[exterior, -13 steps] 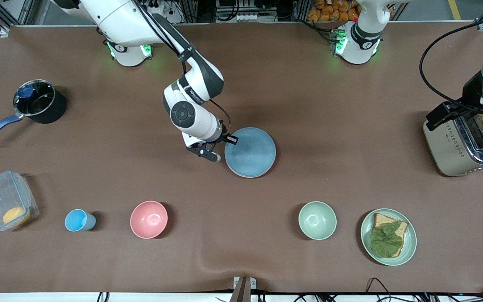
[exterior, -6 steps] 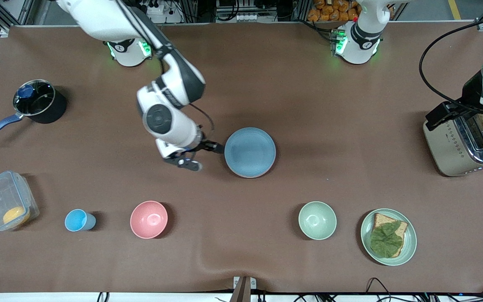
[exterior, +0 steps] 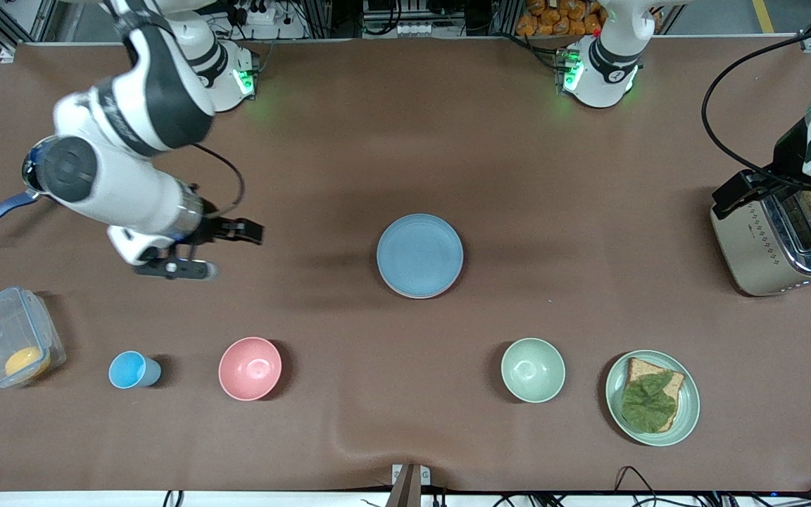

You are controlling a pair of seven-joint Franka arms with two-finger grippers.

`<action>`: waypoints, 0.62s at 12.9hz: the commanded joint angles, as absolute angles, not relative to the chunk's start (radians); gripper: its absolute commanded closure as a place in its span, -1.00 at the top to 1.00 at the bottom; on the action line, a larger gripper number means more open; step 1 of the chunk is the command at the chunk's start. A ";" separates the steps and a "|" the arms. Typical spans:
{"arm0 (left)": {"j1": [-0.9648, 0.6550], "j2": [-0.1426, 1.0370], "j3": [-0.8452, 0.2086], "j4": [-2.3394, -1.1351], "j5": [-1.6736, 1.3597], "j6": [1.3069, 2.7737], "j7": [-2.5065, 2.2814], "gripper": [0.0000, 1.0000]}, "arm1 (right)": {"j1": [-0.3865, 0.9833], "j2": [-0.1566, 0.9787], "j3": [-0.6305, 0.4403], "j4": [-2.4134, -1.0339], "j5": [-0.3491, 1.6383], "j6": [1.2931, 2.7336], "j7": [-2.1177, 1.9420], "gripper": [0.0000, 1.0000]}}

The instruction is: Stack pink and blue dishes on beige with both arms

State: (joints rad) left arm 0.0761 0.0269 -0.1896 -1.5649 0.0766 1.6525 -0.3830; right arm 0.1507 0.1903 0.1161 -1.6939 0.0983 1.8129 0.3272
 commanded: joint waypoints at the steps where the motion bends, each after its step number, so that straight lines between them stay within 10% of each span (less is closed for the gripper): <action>1: 0.081 0.014 -0.190 -1.549 0.055 1.637 -0.367 1.00 | 0.083 0.086 0.111 -1.729 0.013 1.777 0.208 1.00; 8: 0.072 0.018 -0.195 -1.549 0.057 1.618 -0.336 1.00 | 0.019 -0.040 -0.072 -1.712 0.003 1.631 -0.116 1.00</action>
